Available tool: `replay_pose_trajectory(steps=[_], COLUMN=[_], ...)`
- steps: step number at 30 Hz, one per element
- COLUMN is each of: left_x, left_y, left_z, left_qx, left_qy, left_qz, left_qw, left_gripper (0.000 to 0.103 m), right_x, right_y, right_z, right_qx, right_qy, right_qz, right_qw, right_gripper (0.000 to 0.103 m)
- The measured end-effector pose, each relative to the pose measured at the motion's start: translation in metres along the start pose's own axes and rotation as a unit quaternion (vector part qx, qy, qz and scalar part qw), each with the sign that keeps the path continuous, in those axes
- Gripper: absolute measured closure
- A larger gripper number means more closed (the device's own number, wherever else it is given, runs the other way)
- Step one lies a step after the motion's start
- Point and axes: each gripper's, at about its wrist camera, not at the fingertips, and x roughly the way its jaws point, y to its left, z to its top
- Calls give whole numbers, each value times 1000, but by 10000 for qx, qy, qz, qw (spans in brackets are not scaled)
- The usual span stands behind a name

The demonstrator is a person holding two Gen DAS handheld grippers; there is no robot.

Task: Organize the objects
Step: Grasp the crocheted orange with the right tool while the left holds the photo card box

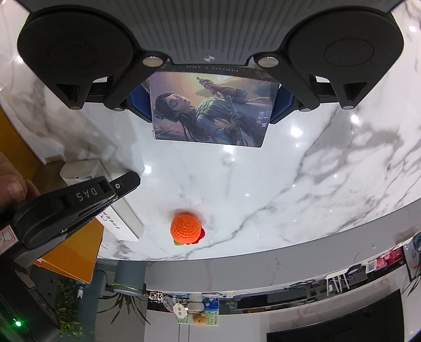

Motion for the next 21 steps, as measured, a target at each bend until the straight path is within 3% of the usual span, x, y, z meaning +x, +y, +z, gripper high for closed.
replay_pose_trajectory(steps=[3,4,5,7,17,21], left_x=[-2,-3,-4,-5,-9,-8], left_y=[-1,-1,1,2,4,3], left_z=[-3,-3,-5,-8,-11,-12], left_qx=[27,35,42,36,102,97], left_qy=[7,3,-13,-73,-56,-88], left_qz=[-15,-26,-32,-22,-117,-96], left_qw=[10000,10000,10000,10000,9999,9999], left_gripper=[0,0,0,0,0,0], right_x=[-1,-3,-5,-9,36,46], right_y=[-1,-3,-5,-9,-20,-17], right_z=[2,6,10,21,80,83], right_qx=[106,168,246,474,1114,1052], right_qy=[10,-71,-189,-501,-452,-286], right_qz=[83,97,132,170,-35,-109], right_qw=[9999,9998,9994,9975,9927,9940], right_gripper=[94,79,54,42,44,59])
